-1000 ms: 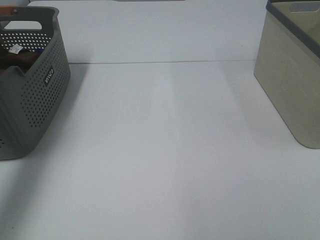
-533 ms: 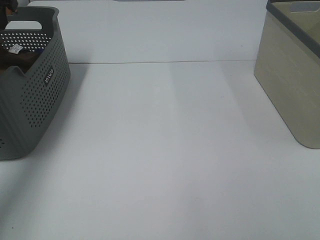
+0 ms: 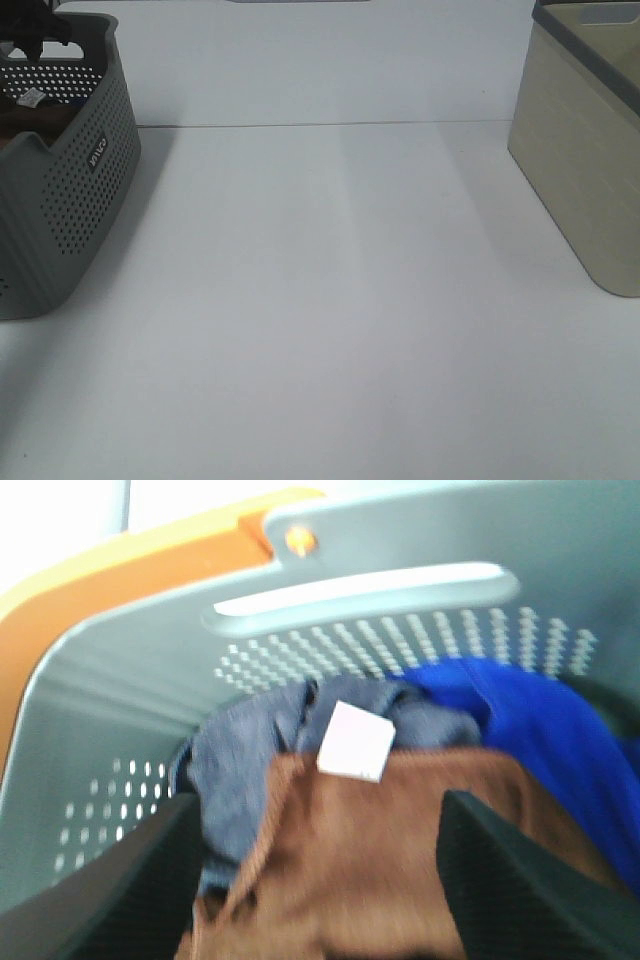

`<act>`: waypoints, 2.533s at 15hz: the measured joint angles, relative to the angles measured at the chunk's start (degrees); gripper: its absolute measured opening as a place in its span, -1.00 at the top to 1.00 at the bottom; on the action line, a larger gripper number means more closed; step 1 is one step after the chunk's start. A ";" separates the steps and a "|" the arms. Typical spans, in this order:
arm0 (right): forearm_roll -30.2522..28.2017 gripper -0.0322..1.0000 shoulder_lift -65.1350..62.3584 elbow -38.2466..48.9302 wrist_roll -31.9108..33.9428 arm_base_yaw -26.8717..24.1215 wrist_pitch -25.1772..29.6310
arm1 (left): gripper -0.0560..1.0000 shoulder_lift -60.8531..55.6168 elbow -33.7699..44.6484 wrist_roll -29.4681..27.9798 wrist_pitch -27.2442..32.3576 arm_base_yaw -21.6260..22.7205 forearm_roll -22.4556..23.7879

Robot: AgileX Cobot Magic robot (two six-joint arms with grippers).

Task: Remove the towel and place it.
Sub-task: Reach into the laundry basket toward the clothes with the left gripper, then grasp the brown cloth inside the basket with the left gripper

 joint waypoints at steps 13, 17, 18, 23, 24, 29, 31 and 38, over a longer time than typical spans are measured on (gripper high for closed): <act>0.00 -0.33 0.00 0.00 0.00 0.00 0.00 | -0.25 10.08 -2.18 -1.66 -11.12 4.93 -4.76; 0.00 -0.33 0.00 0.00 0.00 0.00 0.00 | 0.07 11.06 -2.18 -0.63 -11.40 4.93 -4.47; 0.00 -0.33 0.00 0.00 0.00 0.00 0.00 | 0.14 11.06 -2.18 -0.57 -11.97 4.93 -4.35; 0.00 -0.33 0.00 0.00 0.00 0.00 0.00 | 0.89 11.06 -2.18 -0.40 -11.75 4.93 -4.30; 0.00 -0.33 0.00 0.00 0.00 0.00 0.00 | 0.89 11.00 -2.18 -0.40 -11.52 4.93 -4.30; 0.00 -0.33 0.00 0.00 0.00 0.00 0.00 | 0.89 5.67 -2.18 -0.40 -9.40 3.84 -4.81; 0.00 -0.33 0.00 0.00 0.00 0.00 0.00 | 0.89 0.80 -2.18 -0.40 -8.02 2.35 -4.87; 0.00 -0.33 0.00 0.00 0.00 0.00 0.00 | 0.89 -15.18 -2.18 4.64 -4.58 -4.93 -9.05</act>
